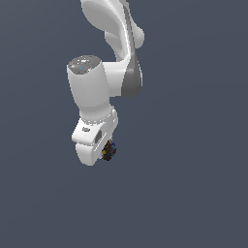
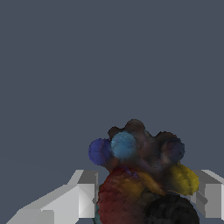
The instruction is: Pick up the object and move it to a goal position.
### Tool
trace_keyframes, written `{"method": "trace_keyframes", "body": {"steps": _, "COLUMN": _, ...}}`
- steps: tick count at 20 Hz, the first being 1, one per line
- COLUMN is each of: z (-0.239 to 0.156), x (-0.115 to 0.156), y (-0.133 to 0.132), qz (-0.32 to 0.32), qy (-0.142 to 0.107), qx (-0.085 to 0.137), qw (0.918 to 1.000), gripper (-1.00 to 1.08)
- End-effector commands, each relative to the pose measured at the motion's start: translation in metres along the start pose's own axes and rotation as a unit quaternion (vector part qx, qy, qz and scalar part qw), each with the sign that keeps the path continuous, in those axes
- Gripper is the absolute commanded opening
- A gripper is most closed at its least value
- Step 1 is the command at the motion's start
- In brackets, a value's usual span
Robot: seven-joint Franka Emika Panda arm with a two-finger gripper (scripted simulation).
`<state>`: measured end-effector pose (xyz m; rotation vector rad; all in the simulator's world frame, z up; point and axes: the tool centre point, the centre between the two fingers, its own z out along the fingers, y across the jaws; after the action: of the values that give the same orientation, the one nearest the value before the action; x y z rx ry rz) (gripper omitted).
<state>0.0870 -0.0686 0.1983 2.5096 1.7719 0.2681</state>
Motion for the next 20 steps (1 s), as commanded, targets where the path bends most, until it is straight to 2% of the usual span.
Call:
{"method": "trace_keyframes", "body": {"steps": 1, "z": -0.027, "x": -0.007, "y": 0.014, "qz": -0.015, "qy": 0.010, "qx": -0.011, "qw": 0.9998, "gripper": -1.00}}
{"method": "trace_keyframes", "body": {"steps": 13, "z": -0.155, "x": -0.046, "y": 0.078, "qz": -0.084, "qy": 0.059, "qx": -0.061, "qw": 0.9929, "gripper": -1.00}}
{"method": "trace_keyframes", "body": {"steps": 20, "z": -0.212, "x": -0.064, "y": 0.104, "qz": -0.114, "qy": 0.081, "qx": -0.082, "qw": 0.9868, "gripper": -1.00}}
